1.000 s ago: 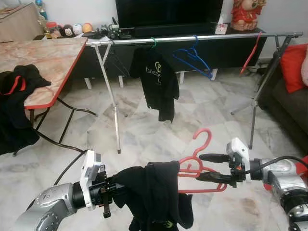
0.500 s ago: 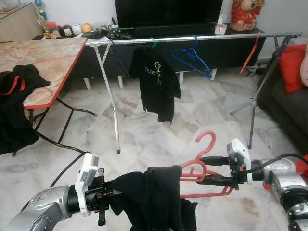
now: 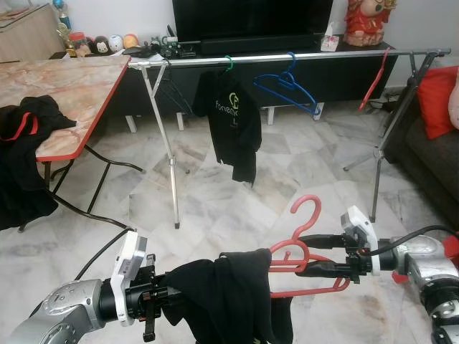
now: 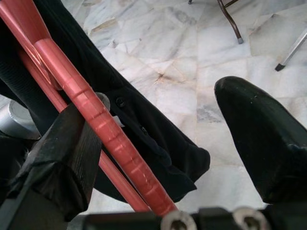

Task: Hang hanger

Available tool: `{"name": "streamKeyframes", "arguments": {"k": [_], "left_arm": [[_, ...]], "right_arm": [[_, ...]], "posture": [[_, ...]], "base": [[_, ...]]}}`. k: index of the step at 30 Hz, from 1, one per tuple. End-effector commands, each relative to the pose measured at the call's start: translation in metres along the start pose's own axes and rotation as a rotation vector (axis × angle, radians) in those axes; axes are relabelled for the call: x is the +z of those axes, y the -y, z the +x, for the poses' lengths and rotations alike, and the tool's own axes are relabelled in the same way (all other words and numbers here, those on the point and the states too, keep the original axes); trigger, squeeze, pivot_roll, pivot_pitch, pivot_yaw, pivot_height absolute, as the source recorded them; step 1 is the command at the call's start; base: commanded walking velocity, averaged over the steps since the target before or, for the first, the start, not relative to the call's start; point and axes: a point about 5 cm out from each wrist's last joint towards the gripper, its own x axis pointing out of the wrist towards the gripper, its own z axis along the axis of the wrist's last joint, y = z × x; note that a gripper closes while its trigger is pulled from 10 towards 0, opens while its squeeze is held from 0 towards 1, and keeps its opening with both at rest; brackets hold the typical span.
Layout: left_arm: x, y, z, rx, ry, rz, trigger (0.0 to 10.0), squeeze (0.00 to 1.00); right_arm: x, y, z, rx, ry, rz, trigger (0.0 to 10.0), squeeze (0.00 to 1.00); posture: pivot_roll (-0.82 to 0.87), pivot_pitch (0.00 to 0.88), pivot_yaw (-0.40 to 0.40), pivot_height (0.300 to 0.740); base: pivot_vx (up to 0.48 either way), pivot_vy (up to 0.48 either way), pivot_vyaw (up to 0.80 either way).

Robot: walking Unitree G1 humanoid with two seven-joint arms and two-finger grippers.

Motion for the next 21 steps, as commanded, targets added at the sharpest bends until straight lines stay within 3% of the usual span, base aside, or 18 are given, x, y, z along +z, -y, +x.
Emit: {"name": "streamKeyframes", "arguments": {"k": [1, 14, 21], "left_arm": [[-0.0002, 0.0018, -0.0048, -0.022, -0.014, -0.006, 10.0, 0.00], [-0.0054, -0.0006, -0.0083, -0.020, -0.023, -0.034, 10.0, 0.00], [-0.0075, -0.0009, -0.0071, -0.029, -0.026, -0.041, 10.0, 0.00]], "right_arm": [[0.0108, 0.0024, -0.0113, -0.021, 0.048, -0.011, 0.0, 0.00], [0.0107, 0.0001, -0.0139, 0.011, 0.068, 0.014, 0.0, 0.00], [0.0033, -0.0031, -0.0059, 0.045, 0.027, 0.018, 0.0, 0.00]], "posture": [[-0.08, 0.000, 0.006, 0.740], [-0.08, 0.000, 0.006, 0.740], [-0.08, 0.000, 0.008, 0.740]], "base": [[0.000, 0.000, 0.00], [0.000, 0.000, 0.00], [0.000, 0.000, 0.00]]}}
